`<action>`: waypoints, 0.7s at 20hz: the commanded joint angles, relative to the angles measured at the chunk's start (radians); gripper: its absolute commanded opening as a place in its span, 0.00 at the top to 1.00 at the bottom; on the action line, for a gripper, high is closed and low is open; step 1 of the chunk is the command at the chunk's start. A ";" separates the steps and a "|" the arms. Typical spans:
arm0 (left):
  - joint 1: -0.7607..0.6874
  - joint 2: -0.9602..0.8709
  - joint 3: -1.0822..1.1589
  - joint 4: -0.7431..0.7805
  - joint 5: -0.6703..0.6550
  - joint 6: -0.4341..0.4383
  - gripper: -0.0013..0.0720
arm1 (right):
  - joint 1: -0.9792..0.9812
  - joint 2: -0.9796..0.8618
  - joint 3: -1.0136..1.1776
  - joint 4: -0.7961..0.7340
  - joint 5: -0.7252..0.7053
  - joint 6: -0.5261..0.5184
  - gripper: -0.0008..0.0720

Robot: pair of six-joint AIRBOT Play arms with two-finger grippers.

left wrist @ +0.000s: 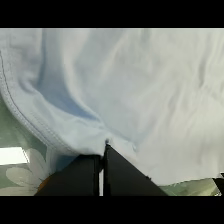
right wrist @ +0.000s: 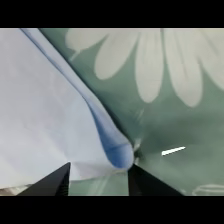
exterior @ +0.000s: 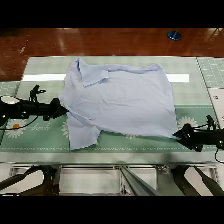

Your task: Fold the shirts.

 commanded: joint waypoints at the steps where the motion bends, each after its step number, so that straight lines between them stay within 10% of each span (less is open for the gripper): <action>1: -0.001 0.000 0.001 -0.001 0.000 0.003 0.96 | 0.004 -0.074 -0.003 0.170 -0.133 -0.037 0.46; 5: 0.000 0.000 0.011 -0.005 0.001 0.003 0.96 | 0.004 -0.148 0.010 0.409 -0.126 -0.256 0.96; 14: 0.000 0.118 0.577 -0.327 -0.072 0.062 0.96 | 0.252 -0.113 0.782 0.355 0.077 -0.209 0.96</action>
